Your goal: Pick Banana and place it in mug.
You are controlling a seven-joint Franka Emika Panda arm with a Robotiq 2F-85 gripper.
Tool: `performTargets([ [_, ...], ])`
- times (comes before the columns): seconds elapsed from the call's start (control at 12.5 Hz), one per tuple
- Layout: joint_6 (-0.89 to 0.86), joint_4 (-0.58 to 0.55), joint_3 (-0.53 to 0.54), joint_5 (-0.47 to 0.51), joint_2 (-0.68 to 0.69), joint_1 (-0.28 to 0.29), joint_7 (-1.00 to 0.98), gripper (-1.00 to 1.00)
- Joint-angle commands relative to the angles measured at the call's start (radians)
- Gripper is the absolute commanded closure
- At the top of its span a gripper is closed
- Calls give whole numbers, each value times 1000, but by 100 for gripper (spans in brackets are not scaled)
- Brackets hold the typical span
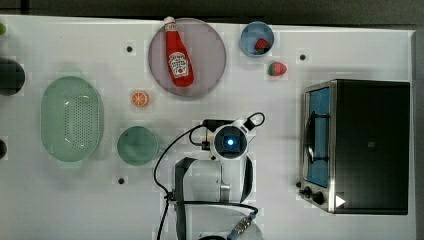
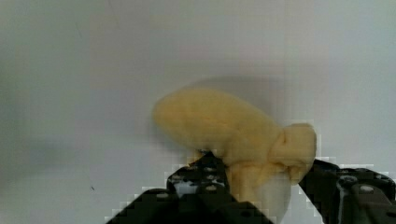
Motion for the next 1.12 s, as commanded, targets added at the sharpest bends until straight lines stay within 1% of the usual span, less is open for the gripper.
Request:
performTargets([
  [0.08,-26,-1,-2,15,-63,-14,-28,46],
  [0.32,-160,1,-18,16,-176,-17,-29,46],
  [0.64,-362,30,-17,16,-407,-15,-28,46],
  [0.88,-542,76,-27,16,-567,-17,-27,46],
  [1.04,-681,103,-21,16,-642,-11,-25,46],
  [1.12,-748,112,-2,16,-664,-1,-14,46],
])
